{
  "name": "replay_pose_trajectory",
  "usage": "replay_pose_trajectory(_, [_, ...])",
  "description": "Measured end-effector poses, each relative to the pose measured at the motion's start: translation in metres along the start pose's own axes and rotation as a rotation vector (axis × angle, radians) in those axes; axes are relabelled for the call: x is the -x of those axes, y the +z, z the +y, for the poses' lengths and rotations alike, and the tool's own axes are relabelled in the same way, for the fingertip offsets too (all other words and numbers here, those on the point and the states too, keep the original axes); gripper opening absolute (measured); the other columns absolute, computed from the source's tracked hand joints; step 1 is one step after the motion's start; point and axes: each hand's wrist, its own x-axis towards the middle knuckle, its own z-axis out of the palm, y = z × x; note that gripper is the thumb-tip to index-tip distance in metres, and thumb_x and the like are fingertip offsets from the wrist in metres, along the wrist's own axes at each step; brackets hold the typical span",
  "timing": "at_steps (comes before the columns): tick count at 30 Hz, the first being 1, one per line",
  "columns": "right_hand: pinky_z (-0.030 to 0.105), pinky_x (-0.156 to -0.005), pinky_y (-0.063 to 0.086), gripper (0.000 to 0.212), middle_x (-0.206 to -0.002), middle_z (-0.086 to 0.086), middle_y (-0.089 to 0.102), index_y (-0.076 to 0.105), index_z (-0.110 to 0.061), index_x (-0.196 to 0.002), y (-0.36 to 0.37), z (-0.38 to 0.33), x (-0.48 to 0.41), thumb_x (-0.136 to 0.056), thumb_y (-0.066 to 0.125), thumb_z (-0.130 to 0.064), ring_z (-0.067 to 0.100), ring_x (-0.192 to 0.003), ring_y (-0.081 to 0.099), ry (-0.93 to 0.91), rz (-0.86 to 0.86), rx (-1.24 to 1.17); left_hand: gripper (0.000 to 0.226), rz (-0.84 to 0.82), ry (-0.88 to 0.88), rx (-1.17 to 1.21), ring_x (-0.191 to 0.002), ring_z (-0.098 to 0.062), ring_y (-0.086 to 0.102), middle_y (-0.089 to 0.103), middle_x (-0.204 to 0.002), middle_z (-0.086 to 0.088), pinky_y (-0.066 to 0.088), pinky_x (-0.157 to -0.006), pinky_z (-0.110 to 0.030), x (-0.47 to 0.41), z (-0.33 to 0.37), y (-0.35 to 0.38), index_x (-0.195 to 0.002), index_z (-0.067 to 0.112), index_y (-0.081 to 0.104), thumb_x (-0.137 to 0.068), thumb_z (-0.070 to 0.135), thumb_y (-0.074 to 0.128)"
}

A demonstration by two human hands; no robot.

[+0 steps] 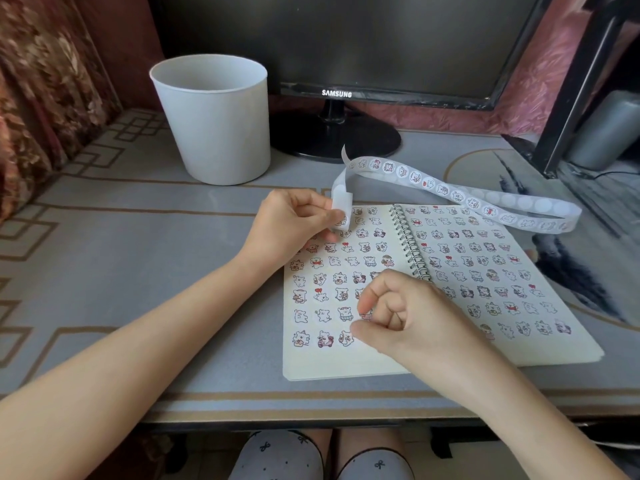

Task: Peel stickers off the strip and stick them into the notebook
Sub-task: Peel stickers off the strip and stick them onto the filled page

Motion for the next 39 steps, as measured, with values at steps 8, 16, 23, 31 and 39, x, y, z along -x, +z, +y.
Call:
replay_pose_trajectory(8, [0.017,-0.055,0.037,0.017,-0.053,-0.008,0.056,0.057,-0.023,-0.080,-0.002,0.001,0.000,-0.078,0.074,-0.023,0.004,-0.050,0.048,0.010,-0.021,-0.127,0.007,0.017,-0.002,-0.009,-0.045,0.001,0.048,0.071,-0.061,-0.001,0.036,-0.043,-0.010,0.001,0.002,-0.001,-0.078,0.018,0.069,-0.084,0.021,0.071])
replay_pose_trajectory(16, [0.021,-0.057,0.039,0.015,-0.053,-0.007,0.057,0.057,-0.023,-0.079,-0.003,0.005,-0.003,-0.081,0.070,-0.015,0.004,-0.051,0.047,-0.007,-0.041,-0.085,0.005,0.028,0.009,-0.027,-0.042,0.001,0.048,0.068,-0.055,0.005,0.034,-0.042,-0.010,0.001,0.003,-0.001,-0.080,0.019,0.070,-0.084,0.022,0.071])
replay_pose_trajectory(23, [0.026,-0.060,0.047,0.006,-0.067,-0.003,0.066,0.062,-0.019,-0.084,-0.014,-0.004,-0.014,-0.083,0.068,-0.017,0.008,-0.053,0.055,-0.051,0.002,-0.178,0.006,0.044,0.032,-0.019,-0.045,0.003,0.051,0.067,-0.056,0.008,0.037,-0.048,-0.008,0.000,0.003,-0.002,-0.082,0.017,0.071,-0.083,0.022,0.072])
replay_pose_trajectory(31, [0.012,-0.069,0.042,0.005,-0.083,-0.011,0.068,0.068,-0.022,-0.083,-0.031,-0.007,-0.074,-0.083,0.069,-0.018,0.001,-0.074,0.058,-0.286,0.418,-0.113,0.005,-0.001,0.019,0.082,-0.060,-0.007,0.058,0.074,-0.073,0.000,0.047,-0.059,-0.014,0.000,0.006,-0.003,-0.083,0.016,0.071,-0.081,0.020,0.074])
replay_pose_trajectory(39, [0.019,-0.065,0.042,0.006,-0.084,-0.012,0.069,0.073,-0.024,-0.084,-0.019,0.002,-0.086,-0.080,0.072,-0.019,0.007,-0.070,0.058,-0.342,0.495,-0.063,0.003,-0.009,0.013,0.093,-0.051,0.002,0.056,0.071,-0.063,0.007,0.044,-0.053,-0.011,0.002,0.008,-0.003,-0.082,0.015,0.070,-0.082,0.017,0.072])
